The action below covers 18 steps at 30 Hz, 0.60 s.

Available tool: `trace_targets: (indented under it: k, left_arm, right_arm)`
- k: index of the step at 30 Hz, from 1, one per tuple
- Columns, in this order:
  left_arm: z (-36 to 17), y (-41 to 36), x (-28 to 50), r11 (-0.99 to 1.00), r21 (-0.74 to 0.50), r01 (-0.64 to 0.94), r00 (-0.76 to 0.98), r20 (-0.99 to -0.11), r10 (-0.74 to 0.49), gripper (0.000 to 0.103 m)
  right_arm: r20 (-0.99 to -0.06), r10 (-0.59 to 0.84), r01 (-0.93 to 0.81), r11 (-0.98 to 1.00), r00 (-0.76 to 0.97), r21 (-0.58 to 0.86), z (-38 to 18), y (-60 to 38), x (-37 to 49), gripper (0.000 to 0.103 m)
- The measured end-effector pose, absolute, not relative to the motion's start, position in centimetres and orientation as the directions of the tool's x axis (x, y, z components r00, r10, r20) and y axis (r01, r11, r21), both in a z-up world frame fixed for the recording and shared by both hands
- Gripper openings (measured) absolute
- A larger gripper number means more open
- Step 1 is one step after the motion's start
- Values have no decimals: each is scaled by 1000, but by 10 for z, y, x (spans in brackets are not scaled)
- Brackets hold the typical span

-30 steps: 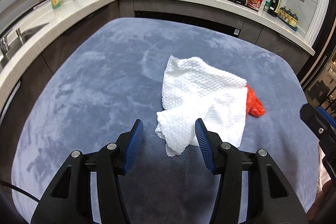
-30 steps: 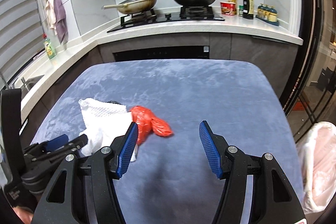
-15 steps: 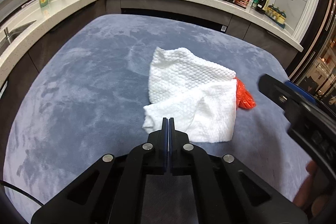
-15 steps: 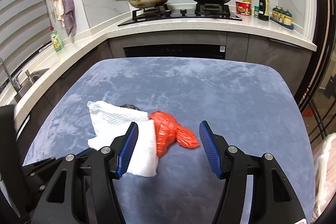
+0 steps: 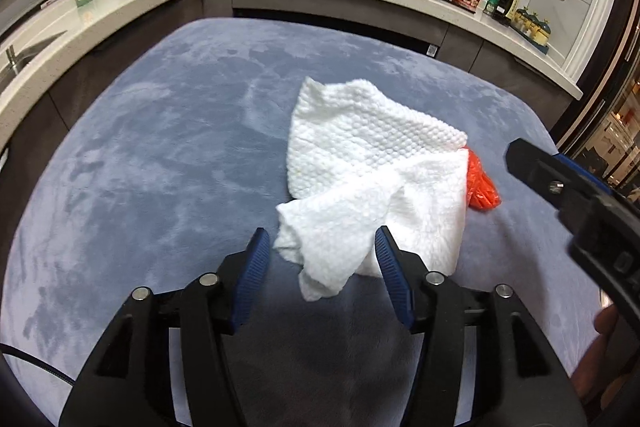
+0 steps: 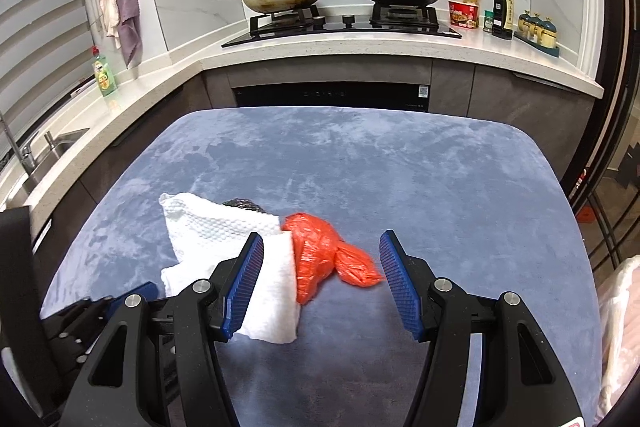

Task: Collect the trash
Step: 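Grasp a white paper towel with the left tool while the right tool grasps another towel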

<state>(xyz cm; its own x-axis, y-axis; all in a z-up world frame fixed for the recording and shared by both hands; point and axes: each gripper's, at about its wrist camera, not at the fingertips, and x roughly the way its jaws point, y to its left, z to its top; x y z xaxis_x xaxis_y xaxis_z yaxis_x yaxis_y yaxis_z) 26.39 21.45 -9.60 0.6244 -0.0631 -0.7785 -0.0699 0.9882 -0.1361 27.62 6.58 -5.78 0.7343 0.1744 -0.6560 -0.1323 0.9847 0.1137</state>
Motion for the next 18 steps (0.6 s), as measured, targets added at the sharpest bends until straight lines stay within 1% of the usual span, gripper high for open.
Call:
trace_targets:
  k: [1,2,4,9,18]
  left_arm:
    - [-99,213,266,988,-139,-62,616,-784,-72,21]
    - [-100,214,267,987,-152,-55,605,-791,-88,10]
    - [-98,218,263,984,-173,-53,613,-784,-104,5]
    - [-83,230,240,986,-157,-52,639,-764,-88,4]
    - [-85,260,214,984,-130,-123,618,-785,-26,4]
  right_arm:
    - [-657,173,-131,985,734,114,-58,65,277,59]
    - [-657,173,-130,985,733,113,-58,65,278,59]
    - [-658,176,-135,984,732,113,-58,67,279,59]
    - [-659,209,-166,978,723,129,-61,78,282,59]
    - [-673,275,-243,959,687,144,-76,119,288,59]
